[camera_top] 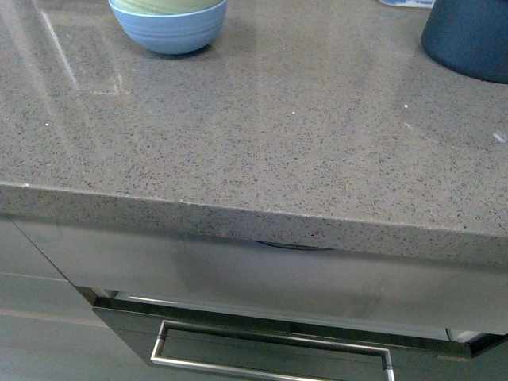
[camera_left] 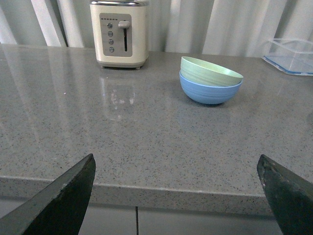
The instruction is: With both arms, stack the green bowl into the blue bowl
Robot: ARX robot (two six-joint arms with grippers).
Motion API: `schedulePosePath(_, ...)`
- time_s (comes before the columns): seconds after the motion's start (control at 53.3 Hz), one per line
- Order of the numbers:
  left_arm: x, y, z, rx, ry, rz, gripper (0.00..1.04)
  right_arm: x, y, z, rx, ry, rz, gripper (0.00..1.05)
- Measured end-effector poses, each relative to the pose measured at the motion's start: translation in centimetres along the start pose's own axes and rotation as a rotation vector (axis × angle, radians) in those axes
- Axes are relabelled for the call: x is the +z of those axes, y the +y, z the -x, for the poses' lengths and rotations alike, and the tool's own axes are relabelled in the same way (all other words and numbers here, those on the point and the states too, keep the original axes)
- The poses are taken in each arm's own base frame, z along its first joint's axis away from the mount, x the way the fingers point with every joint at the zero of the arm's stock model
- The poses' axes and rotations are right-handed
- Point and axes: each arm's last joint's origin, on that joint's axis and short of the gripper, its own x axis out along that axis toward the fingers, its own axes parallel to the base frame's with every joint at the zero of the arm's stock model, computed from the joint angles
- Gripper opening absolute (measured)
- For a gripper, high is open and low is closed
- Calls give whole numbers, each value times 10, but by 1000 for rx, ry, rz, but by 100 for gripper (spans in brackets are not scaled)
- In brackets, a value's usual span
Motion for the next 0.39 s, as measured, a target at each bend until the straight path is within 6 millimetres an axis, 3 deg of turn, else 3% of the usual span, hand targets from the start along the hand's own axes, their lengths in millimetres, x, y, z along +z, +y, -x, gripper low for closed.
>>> schedulePosePath(0.394, 0, 0, 0, 0, 0, 0, 98, 0, 0, 0, 0, 0, 0, 95)
